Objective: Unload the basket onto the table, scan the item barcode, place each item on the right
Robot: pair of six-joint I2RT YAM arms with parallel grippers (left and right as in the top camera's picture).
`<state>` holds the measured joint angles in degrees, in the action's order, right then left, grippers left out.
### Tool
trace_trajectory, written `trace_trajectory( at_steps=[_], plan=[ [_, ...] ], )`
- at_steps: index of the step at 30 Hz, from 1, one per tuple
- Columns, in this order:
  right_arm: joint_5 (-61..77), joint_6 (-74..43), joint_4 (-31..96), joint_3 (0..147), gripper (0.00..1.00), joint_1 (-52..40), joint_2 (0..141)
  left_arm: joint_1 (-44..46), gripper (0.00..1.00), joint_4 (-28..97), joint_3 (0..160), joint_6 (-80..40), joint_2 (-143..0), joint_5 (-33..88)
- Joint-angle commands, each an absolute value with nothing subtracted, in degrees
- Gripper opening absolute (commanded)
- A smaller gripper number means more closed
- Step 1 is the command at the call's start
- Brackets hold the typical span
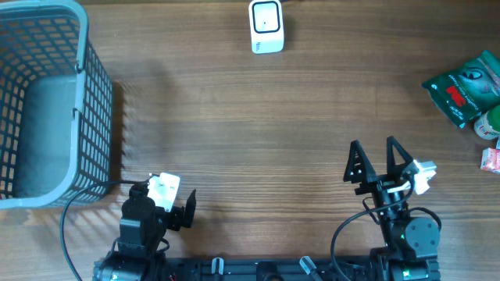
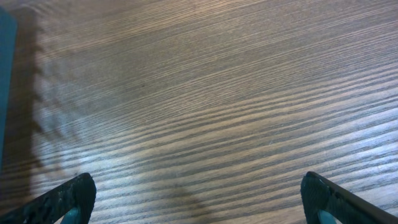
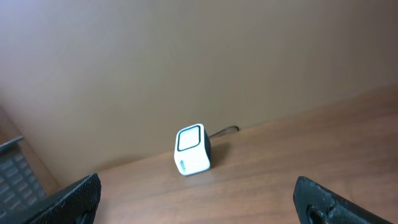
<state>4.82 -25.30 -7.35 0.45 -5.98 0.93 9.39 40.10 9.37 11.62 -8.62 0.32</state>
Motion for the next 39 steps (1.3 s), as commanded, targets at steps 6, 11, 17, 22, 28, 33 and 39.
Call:
trace_trajectory(
  at_steps=[6,11,17,22,28,33,39],
  plan=[
    [2.98,-25.69,-0.08,0.3,1.0,-7.33,0.21,9.54,1.0,40.12,9.23,11.09,-8.32,0.6],
    [2.98,-25.65,-0.1,0.3,1.0,-7.33,0.21,9.54,1.0,40.12,9.23,11.09,-8.32,0.6],
    [2.98,-25.67,-0.08,0.3,1.0,-7.31,0.21,9.54,1.0,40.12,9.23,11.09,-8.32,0.6],
    [2.98,-25.65,-0.08,0.3,1.0,-7.33,0.21,9.47,1.0,34.44,9.23,11.7,-8.21,1.26],
    [2.98,-25.65,-0.08,0.3,1.0,-7.31,0.21,7.7,1.0,15.86,9.19,11.73,-6.04,4.23],
    [2.98,-25.65,-0.08,0.3,1.0,-7.33,0.21,3.44,1.0,15.77,8.88,11.77,-0.67,4.23],
    [2.98,-25.65,-0.08,0.3,1.0,-7.33,0.21,2.81,1.0,1.15,0.34,11.51,-0.19,4.05]
  ],
)
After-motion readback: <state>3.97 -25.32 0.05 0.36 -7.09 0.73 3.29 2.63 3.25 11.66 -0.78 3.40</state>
